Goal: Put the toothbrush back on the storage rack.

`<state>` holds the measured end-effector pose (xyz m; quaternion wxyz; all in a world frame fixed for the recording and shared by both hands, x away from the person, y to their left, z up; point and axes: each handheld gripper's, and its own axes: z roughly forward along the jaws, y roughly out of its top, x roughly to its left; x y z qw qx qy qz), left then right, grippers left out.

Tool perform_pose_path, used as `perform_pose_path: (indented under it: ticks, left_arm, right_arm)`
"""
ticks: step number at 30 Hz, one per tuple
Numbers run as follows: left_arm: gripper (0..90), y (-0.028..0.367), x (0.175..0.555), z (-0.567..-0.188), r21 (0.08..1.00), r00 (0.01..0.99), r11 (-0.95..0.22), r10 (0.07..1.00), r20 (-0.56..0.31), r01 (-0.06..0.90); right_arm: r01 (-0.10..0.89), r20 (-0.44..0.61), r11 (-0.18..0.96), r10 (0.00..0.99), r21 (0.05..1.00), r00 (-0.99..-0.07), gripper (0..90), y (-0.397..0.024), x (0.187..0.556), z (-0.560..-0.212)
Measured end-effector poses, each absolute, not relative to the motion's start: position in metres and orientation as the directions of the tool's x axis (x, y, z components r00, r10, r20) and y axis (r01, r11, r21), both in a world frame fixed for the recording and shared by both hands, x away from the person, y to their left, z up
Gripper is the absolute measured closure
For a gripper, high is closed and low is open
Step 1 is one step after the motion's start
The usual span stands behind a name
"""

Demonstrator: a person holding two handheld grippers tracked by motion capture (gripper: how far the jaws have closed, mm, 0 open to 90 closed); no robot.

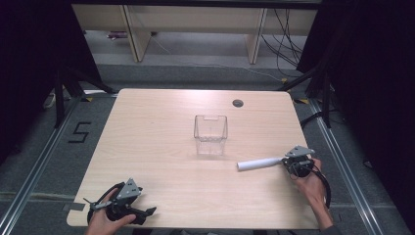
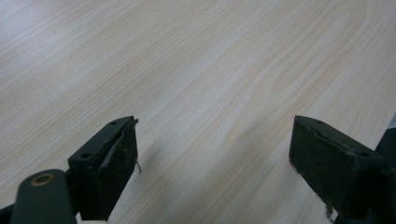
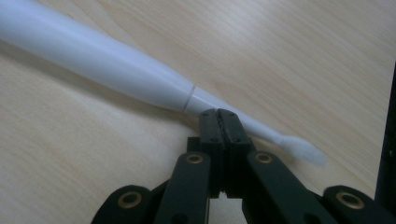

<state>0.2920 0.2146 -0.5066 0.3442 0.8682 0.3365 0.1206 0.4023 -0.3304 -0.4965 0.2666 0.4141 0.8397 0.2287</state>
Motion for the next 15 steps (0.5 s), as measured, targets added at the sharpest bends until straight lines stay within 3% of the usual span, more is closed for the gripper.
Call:
perform_pose_path:
  ticks: [4, 15]
  left_arm:
    - [15.1, 0.215, 0.292, -0.507, 0.686, 0.743, -0.531, 0.669, -0.022, 0.498]
    - [15.1, 0.215, 0.292, -0.506, 0.682, 0.744, -0.533, 0.668, -0.023, 0.500]
  right_arm:
    - [0.596, -0.237, 0.531, 0.832, 0.602, -0.502, 89.7, -0.324, 0.410, -0.498]
    - [0.534, -0.270, 0.571, 0.798, 0.624, -0.538, 89.3, -0.308, 0.436, -0.492]
